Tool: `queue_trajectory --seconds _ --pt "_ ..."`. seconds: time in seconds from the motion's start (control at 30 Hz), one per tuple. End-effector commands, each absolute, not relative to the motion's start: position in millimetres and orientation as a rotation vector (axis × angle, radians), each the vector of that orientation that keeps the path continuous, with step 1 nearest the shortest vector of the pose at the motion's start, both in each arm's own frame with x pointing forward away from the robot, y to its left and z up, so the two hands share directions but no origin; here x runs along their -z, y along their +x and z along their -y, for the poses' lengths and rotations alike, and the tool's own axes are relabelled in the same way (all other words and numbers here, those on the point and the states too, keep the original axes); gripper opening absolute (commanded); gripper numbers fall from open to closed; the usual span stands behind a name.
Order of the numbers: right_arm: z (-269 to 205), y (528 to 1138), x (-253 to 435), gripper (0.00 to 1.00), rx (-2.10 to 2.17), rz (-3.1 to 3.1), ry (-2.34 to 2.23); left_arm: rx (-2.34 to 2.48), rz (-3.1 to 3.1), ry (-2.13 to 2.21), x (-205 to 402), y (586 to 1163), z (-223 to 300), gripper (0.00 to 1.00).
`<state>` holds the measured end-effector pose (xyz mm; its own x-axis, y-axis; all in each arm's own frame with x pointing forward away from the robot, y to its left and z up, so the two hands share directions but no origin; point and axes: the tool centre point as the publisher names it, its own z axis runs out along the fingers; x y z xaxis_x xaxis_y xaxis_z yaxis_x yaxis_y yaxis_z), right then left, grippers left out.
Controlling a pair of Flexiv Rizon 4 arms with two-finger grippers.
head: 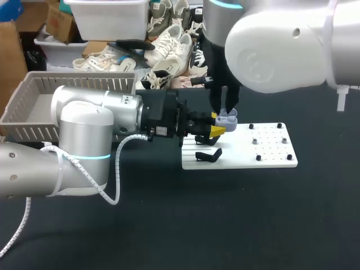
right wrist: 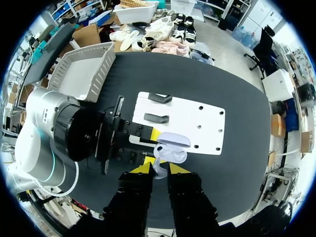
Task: Pick up each earbud case from the left stands, insert the matching earbuds, close the lid, and place the case in the box.
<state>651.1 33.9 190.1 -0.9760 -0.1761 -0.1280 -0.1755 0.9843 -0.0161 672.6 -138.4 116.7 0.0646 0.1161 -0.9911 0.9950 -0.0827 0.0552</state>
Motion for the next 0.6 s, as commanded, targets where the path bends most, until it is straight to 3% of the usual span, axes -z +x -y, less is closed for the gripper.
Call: queue_trajectory --seconds 0.03,0.6 --pt "-34.5 653.5 -187.8 0.0 0.007 -3.003 -0.269 1.163 -1.211 1.382 -116.2 672.5 138.3 0.0" --pt "-34.4 658.8 -178.9 0.0 -0.018 -3.006 -0.272 1.163 -1.211 1.382 -116.2 672.5 138.3 0.0"
